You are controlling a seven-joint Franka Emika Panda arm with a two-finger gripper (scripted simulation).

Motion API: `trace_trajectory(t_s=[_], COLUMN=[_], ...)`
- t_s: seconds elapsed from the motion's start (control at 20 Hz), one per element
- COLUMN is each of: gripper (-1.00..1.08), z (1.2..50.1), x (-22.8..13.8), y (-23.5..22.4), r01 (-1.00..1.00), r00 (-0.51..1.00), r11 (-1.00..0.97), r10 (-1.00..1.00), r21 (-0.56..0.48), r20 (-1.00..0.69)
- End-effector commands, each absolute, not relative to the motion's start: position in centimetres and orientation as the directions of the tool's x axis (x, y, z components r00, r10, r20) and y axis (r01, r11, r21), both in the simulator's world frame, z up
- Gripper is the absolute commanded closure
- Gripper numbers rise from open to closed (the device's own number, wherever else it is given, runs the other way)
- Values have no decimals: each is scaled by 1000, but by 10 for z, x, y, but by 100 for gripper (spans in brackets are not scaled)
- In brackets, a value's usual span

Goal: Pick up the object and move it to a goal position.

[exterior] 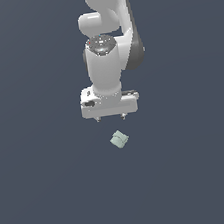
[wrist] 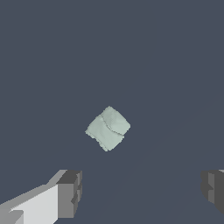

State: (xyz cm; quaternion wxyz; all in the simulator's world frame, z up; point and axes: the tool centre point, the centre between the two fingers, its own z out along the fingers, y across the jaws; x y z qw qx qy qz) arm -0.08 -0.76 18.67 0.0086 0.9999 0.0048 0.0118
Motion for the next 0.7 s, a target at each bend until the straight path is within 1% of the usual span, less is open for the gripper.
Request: trace_trajectory(t_s=[0.0,0.65], gripper=[-92,-92], z=[187,190], x=[-1,3], y=[-8,0], r01=[9,16], r00=[1000,1000], r11=[-1000,-999], r10=[10,16], r21=[17,31], r20=[24,16])
